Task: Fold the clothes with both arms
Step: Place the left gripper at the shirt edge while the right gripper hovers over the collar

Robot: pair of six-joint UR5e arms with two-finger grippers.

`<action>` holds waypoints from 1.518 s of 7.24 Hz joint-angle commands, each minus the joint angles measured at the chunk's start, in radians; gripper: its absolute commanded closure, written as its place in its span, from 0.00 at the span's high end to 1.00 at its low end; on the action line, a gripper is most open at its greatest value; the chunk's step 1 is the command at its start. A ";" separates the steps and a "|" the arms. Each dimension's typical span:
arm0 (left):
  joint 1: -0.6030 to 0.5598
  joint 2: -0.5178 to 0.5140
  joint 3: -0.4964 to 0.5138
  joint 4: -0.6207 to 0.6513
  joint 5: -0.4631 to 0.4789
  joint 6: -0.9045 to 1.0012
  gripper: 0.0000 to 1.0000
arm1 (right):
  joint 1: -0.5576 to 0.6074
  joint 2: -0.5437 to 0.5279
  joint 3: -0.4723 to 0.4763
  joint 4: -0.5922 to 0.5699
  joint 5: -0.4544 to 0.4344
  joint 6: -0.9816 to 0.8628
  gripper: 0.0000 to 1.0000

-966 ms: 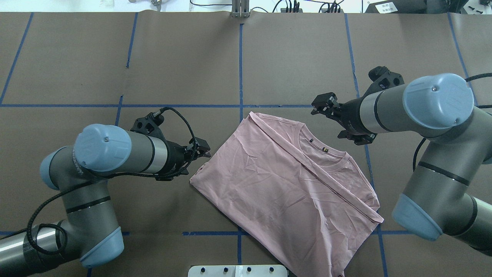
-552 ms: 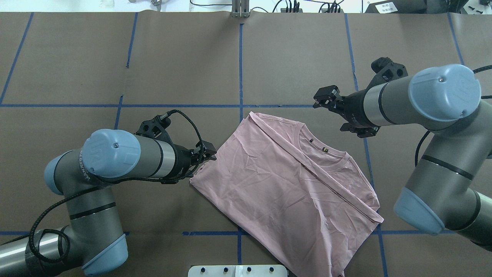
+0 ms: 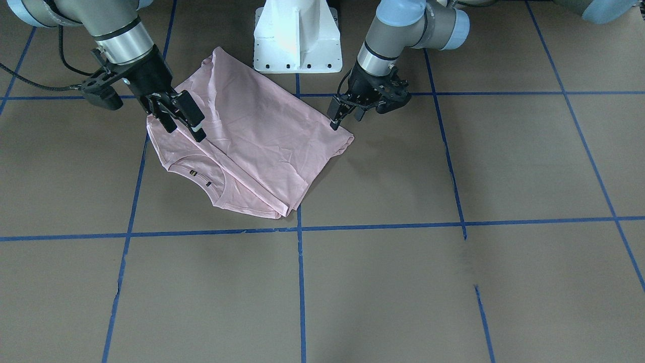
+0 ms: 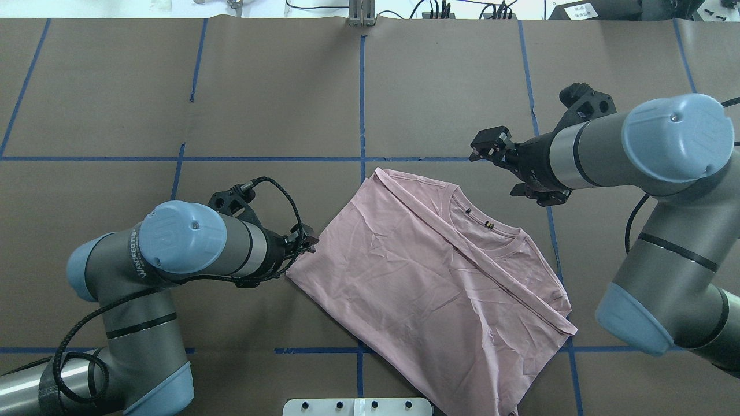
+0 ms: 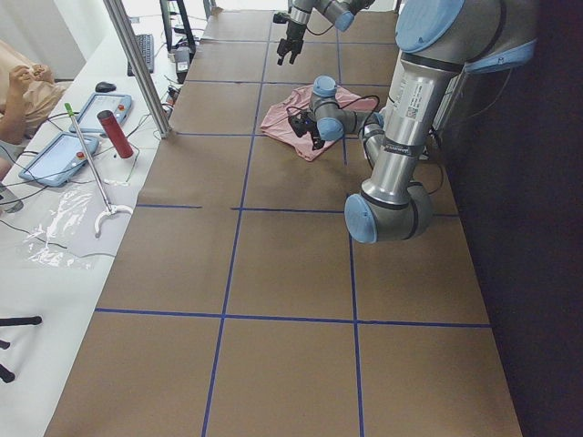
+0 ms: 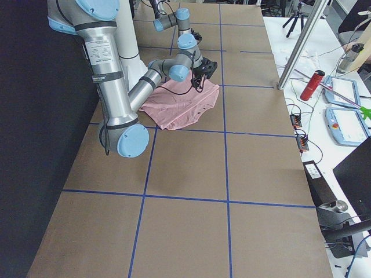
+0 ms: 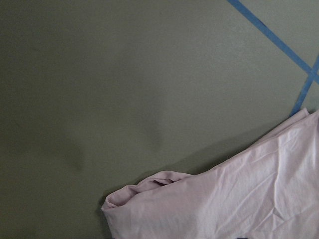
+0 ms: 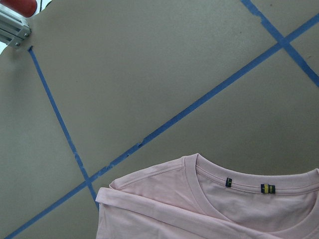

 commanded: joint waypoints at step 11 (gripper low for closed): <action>0.024 -0.052 0.119 0.056 0.047 0.014 0.62 | -0.006 0.022 -0.046 0.000 -0.012 0.003 1.00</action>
